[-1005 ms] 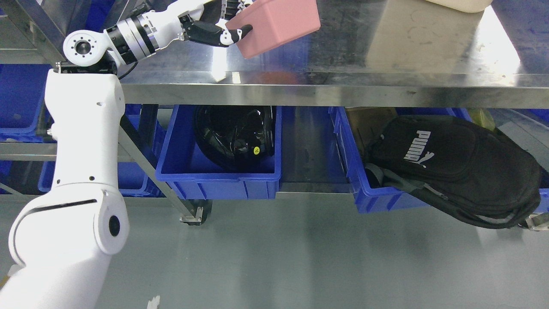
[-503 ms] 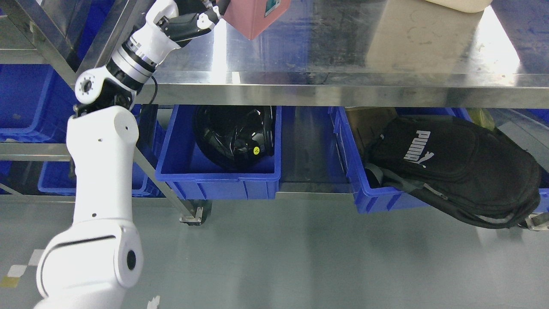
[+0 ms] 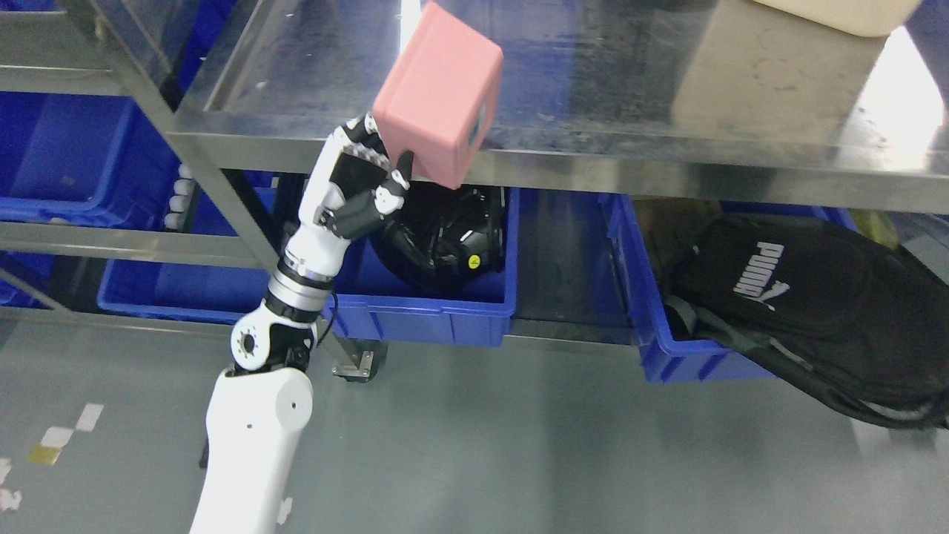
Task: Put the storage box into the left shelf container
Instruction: 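Hold the pink box in the left hand while turning toward the shelf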
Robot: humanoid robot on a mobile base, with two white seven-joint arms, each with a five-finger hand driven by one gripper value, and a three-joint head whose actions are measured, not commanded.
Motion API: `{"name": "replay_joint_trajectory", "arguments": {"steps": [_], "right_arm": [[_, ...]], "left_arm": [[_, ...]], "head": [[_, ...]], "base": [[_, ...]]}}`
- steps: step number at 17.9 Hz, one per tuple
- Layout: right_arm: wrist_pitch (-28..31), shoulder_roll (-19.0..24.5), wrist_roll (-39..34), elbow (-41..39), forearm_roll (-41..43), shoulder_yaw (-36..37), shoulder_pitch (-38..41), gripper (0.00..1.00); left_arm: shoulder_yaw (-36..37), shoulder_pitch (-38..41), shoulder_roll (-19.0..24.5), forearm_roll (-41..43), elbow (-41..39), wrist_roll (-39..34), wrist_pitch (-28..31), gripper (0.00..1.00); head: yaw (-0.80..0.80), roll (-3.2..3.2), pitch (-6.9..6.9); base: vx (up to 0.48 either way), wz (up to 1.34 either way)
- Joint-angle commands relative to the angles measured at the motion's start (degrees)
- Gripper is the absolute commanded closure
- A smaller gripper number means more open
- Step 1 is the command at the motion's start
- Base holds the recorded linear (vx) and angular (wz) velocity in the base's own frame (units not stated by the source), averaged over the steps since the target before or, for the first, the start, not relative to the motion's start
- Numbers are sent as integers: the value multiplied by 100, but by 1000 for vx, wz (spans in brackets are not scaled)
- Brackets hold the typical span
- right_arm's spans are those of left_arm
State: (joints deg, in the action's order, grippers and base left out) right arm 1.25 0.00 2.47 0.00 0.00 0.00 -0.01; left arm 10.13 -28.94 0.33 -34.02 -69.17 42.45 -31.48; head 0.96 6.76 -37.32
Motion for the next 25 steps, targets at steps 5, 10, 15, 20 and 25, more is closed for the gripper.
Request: {"name": "replay_joint_trajectory", "arguments": {"steps": [5, 10, 15, 20, 25], "right_arm": [[-2, -100, -1, -100, -9, 26, 54, 0], [-2, -100, -1, -100, -9, 26, 54, 0], [-2, -100, -1, -100, -9, 26, 54, 0], [-2, -100, -1, -100, -9, 26, 54, 0], [-2, -100, -1, -100, -9, 26, 54, 0]], "left_arm": [[1597, 2137, 67, -193, -1432, 510, -614, 98], [1545, 2498, 67, -193, -1432, 536, -816, 98], [1246, 2525, 67, -193, -1424, 528, -939, 98], [860, 2525, 67, -193, -1415, 536, -957, 98], [692, 2507, 67, -184, -1415, 528, -966, 97]], "head": [[0, 0, 0], [0, 0, 0], [0, 0, -3], [0, 0, -3], [0, 0, -3]], "base": [[115, 812], [212, 1767], [353, 1754], [382, 793], [446, 152]]}}
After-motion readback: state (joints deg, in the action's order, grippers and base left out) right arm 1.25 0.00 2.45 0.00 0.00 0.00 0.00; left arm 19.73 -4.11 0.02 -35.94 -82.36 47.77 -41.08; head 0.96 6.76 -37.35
